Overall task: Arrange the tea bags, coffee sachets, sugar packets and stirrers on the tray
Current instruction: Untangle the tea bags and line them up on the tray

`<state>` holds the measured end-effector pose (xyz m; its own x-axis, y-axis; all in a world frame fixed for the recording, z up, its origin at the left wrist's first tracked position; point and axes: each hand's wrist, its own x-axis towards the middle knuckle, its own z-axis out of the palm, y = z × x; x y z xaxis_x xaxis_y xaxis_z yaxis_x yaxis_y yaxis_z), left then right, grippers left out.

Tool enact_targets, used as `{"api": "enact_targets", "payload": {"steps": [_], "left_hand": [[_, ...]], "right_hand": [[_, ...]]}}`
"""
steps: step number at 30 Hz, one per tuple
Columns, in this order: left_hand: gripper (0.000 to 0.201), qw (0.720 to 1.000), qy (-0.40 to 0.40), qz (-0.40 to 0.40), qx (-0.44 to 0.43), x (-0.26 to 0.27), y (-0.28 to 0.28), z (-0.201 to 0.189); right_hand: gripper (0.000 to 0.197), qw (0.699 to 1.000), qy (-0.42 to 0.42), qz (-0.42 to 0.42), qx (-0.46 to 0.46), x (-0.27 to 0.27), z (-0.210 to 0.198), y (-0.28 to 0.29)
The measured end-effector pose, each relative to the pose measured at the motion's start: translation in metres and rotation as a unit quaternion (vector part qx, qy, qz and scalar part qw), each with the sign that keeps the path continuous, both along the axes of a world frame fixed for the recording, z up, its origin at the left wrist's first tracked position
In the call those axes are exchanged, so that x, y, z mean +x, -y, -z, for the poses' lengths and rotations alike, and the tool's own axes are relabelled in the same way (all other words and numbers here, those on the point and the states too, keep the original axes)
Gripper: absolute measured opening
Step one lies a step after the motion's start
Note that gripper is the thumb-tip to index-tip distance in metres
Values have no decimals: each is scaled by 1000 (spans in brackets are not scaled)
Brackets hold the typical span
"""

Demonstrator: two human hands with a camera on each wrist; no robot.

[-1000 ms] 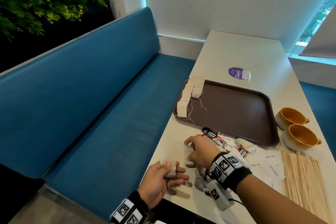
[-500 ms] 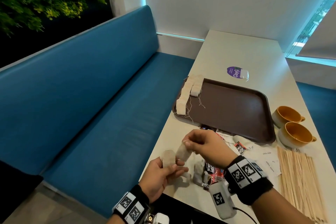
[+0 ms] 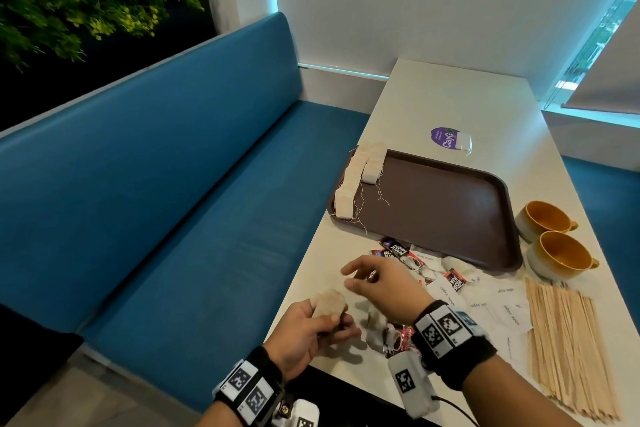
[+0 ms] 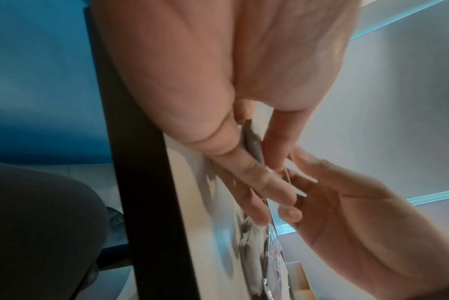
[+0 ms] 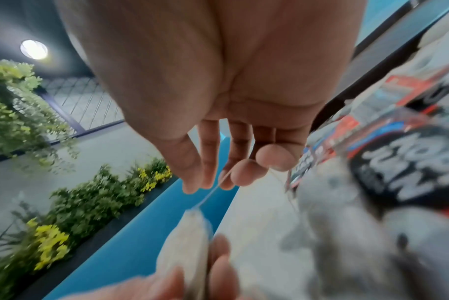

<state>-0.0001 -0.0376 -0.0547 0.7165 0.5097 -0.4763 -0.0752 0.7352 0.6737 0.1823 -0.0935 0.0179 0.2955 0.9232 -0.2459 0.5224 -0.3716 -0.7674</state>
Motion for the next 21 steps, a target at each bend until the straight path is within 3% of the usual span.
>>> {"api": "enact_targets", "payload": {"steps": [3,6,11,17,21], "left_hand": [[18,999,-10,-13,33,1,0,0],[9,998,-15,-23,52,2,-1,-1],[8,997,-15,-34,67,3,1,-1],[8,994,-19,-53,88,4,4,1],[7,995,-23,-43,90,4,5,-1]], "right_hand": [[9,997,47,59,8,19,-5,14],[12,991,121,23,-48,23,-4,31],[61,968,213,-40,-126,15,15,41],[22,971,220,-22,-93,12,19,36],[20,976,205,-15,-69,16,19,39]]}}
